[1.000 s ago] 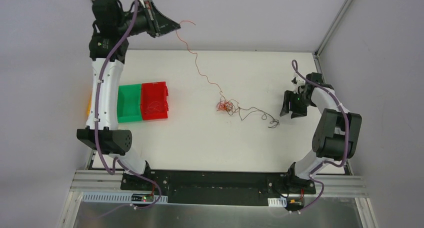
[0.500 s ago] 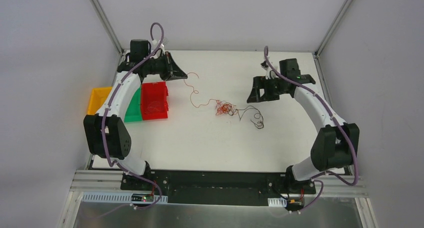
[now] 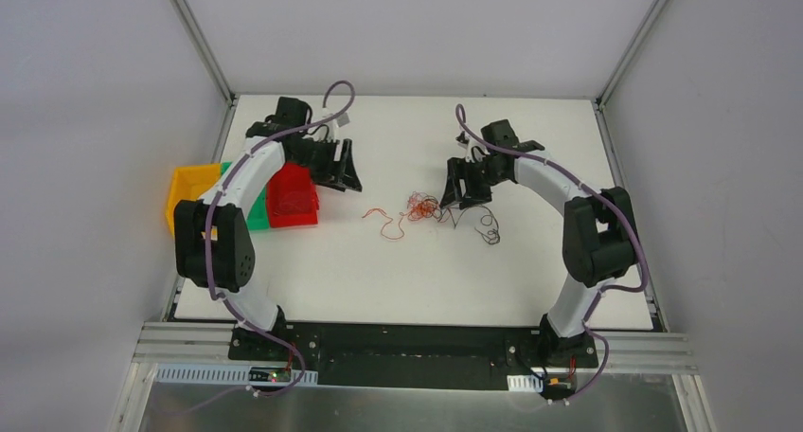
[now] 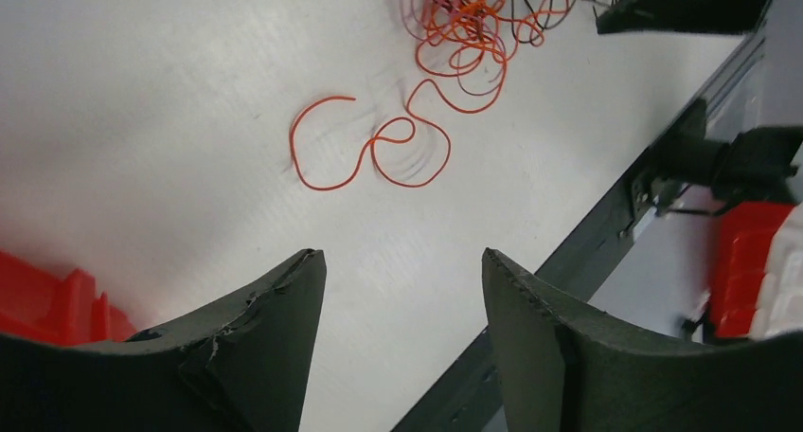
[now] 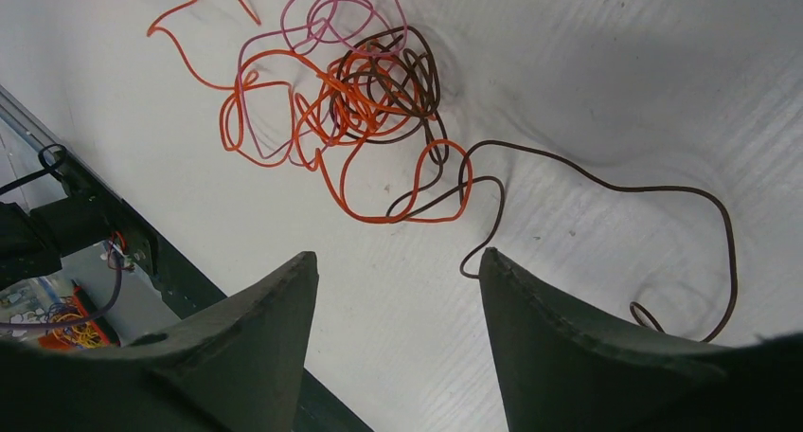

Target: Untangle the cables

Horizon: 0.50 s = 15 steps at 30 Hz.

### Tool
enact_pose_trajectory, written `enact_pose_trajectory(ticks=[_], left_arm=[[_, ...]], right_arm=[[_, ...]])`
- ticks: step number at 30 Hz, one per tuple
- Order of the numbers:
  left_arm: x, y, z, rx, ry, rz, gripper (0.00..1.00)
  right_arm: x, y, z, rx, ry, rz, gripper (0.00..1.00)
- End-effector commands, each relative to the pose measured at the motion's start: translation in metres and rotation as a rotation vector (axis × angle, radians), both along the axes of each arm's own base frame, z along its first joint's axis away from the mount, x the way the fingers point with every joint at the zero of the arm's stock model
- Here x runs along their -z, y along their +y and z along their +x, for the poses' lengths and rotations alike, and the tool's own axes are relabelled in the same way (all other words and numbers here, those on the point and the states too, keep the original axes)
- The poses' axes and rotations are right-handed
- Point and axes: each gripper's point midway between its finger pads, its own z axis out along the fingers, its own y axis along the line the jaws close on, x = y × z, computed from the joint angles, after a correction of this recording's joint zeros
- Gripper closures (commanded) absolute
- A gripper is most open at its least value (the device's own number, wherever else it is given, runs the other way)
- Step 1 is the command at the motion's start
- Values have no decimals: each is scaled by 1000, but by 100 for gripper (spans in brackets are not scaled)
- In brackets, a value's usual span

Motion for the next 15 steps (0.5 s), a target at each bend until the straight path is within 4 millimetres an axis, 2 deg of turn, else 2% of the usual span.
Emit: enact_pose_trajectory(ticks=[1,8,15], left_arm=[[-4,-39,-4,346,-219,35,37],[24,-102,-18,616,-349,-41,37],[56,-136,-27,781,-416,5,37]], right_arm=[[-6,0,3,43,4,17,36],[17,-9,-7,57,60,-27,44],[39,-20,-5,75,81,-83,49]])
